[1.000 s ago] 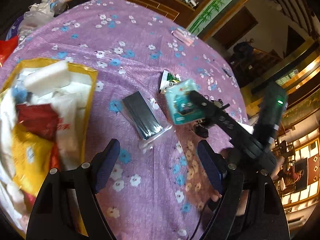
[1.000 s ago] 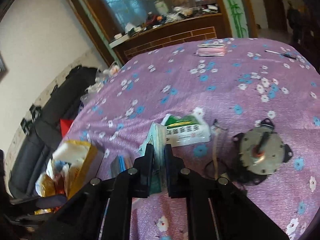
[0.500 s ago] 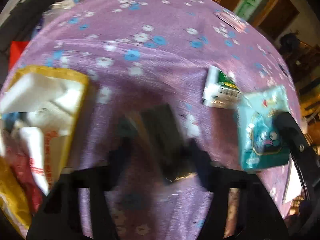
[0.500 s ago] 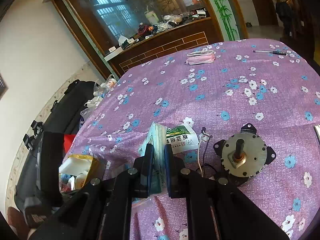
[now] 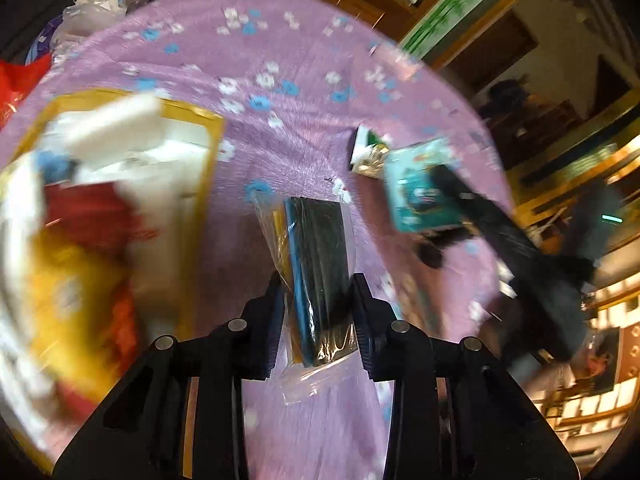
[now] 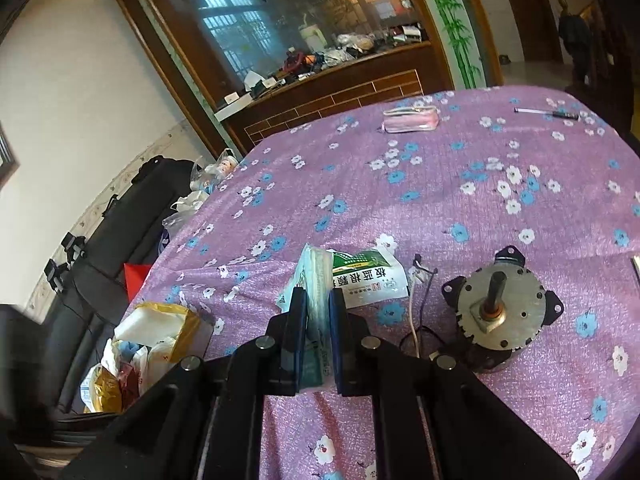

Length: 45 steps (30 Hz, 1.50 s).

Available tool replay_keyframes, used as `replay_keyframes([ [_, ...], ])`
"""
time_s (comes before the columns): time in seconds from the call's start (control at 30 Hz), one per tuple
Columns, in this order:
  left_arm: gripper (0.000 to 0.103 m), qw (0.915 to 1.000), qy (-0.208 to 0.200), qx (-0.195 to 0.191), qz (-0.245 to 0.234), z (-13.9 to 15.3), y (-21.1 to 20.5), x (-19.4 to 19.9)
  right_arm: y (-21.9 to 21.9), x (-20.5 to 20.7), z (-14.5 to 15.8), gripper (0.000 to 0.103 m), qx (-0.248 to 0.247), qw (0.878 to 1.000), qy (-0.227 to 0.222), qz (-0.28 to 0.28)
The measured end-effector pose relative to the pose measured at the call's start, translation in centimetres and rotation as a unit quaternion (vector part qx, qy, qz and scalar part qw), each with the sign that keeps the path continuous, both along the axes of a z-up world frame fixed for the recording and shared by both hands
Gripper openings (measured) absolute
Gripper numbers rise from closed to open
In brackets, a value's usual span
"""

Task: Organize soft objects
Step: 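Carry the clear bag and teal tissue pack into the box and release them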

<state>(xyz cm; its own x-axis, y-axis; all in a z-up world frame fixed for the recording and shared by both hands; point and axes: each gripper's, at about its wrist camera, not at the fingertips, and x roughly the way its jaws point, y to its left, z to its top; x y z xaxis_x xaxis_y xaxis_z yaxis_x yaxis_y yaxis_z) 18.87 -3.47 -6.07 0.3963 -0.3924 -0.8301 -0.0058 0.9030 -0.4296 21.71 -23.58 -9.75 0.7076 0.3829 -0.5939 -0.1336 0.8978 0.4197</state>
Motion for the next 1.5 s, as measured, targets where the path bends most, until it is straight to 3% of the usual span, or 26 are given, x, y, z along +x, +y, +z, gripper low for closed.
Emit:
replay_keyframes([
  [0.13,0.031,0.9989,-0.016,-0.040,0.016,2.8,4.4,-3.1,0.7,-0.8,0.2,0.009,0.005,1.000,-0.021,0.016],
  [0.3,0.031,0.9971,-0.053,-0.053,0.011,5.4,7.4,-6.8,2.1,-2.2,0.6,0.009,0.026,0.999,-0.014,0.023],
  [0.37,0.031,0.9960,-0.070,-0.054,0.009,5.4,8.8,-8.3,2.9,-3.8,1.3,0.009,0.038,0.998,-0.022,0.035],
  [0.5,0.031,0.9963,-0.066,-0.051,0.017,4.3,11.7,-9.7,4.9,-7.1,3.3,0.009,0.053,0.996,-0.048,0.053],
  [0.63,0.031,0.9942,-0.096,-0.038,0.030,5.0,14.1,-11.0,7.3,-9.3,4.0,0.009,0.089,0.991,-0.045,0.087],
  [0.9,0.031,0.9943,-0.094,-0.017,0.047,4.1,17.2,-9.9,13.6,-9.3,2.9,0.009,0.104,0.984,-0.010,0.144],
  [1.03,0.031,0.9958,-0.080,-0.010,0.042,3.0,18.1,-7.8,15.0,-7.6,3.9,0.009,0.071,0.988,-0.026,0.131],
  [1.23,0.031,0.9967,-0.076,-0.022,0.020,1.4,17.6,-4.6,15.4,-3.3,2.1,0.010,0.077,0.991,0.030,0.103],
  [1.33,0.031,0.9965,-0.076,0.007,0.034,0.1,17.4,-3.4,16.9,-1.8,1.4,0.013,0.067,0.991,0.043,0.107],
  [1.43,0.038,0.9947,-0.099,-0.008,0.029,-0.3,17.6,-3.8,18.5,-1.3,0.3,0.014,0.051,0.991,0.057,0.110],
  [1.5,0.055,0.9936,-0.109,-0.007,0.029,-0.1,17.5,-4.3,19.2,-1.5,0.0,0.016,0.042,0.991,0.056,0.116],
])
